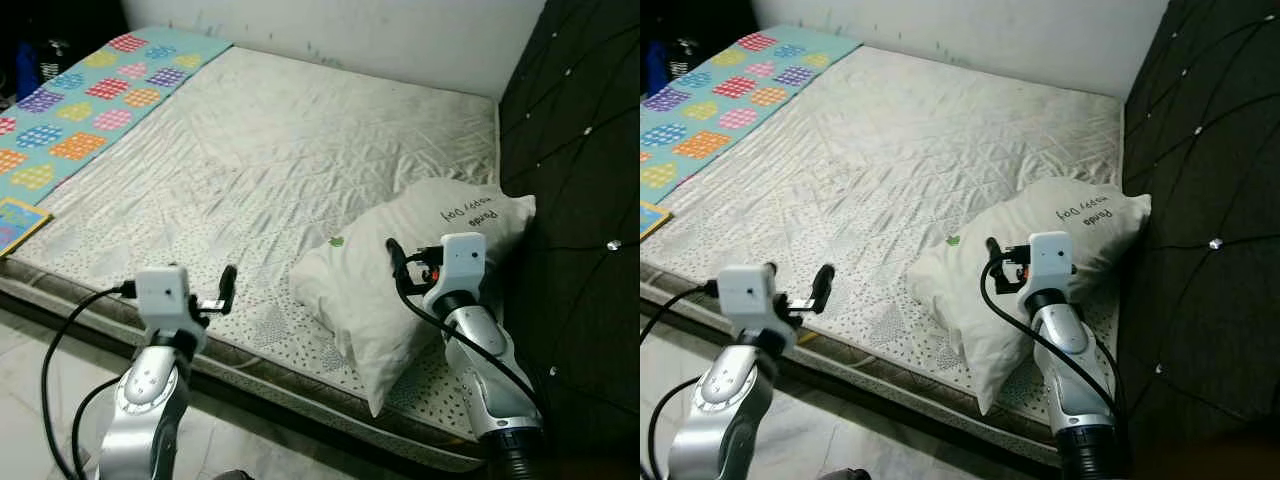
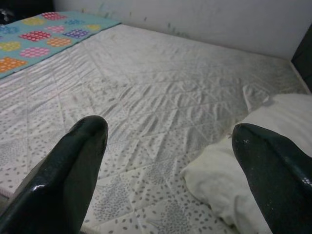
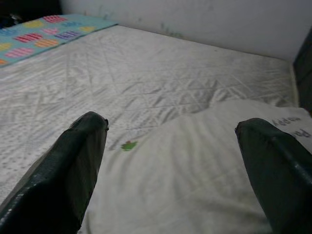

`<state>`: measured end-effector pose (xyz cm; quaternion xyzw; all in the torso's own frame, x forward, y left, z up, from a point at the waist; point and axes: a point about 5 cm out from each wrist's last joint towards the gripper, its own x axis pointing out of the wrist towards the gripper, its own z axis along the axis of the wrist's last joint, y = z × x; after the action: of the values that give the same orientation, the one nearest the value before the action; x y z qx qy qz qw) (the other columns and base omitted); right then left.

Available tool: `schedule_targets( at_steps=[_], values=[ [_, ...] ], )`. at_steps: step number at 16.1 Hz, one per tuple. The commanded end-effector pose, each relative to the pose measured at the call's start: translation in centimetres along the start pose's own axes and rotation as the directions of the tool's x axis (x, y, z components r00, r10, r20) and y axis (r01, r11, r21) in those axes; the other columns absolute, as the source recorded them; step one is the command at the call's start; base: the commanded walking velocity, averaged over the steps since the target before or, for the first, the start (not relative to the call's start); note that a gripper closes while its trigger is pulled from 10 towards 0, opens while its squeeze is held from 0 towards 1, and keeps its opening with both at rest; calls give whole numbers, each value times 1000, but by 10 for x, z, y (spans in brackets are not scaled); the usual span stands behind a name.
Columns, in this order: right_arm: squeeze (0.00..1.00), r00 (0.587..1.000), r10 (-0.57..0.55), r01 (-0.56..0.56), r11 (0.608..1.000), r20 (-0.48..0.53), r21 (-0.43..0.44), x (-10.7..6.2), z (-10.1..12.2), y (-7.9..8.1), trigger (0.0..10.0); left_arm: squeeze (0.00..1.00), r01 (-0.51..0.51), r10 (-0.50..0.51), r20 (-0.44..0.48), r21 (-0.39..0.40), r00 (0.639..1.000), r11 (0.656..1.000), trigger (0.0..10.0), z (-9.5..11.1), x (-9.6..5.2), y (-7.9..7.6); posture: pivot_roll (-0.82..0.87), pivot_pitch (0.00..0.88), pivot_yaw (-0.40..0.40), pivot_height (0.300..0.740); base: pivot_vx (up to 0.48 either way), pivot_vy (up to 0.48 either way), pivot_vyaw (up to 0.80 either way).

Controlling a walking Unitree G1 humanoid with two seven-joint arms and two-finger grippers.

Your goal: Clean up the room

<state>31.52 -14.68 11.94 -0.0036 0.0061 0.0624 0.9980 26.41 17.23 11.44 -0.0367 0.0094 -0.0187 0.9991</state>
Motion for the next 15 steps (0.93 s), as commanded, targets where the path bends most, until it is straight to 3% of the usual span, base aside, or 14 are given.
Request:
schedule_targets(
  at_steps=[1, 6, 9, 15],
  values=[
    [0, 999, -23, 23, 1000, -26, 10, -2, -6, -3, 10000, 0, 3, -3, -18, 7, 1000, 1000, 10000, -3, -1, 0, 46, 80, -28, 740, 0, 0, 0],
    [0, 999, -32, 33, 999, -23, 38, -7, -9, -3, 10000, 0, -7, 7, -20, -10, 1000, 1000, 10000, -3, 4, 2, 44, 92, -22, 740, 0, 0, 0],
    [0, 1000, 25, -24, 999, -15, 47, -6, -6, 8, 10000, 0, 1, -1, -13, -6, 1000, 1000, 10000, 0, 7, 0, 42, 108, -28, 740, 0, 0, 0],
    [0, 998, 60, -58, 995, -25, 83, -6, -8, 16, 10000, 0, 11, -11, -2, -32, 1000, 999, 10000, 1, 7, -2, 46, 130, -20, 740, 0, 0, 0]
  ],
)
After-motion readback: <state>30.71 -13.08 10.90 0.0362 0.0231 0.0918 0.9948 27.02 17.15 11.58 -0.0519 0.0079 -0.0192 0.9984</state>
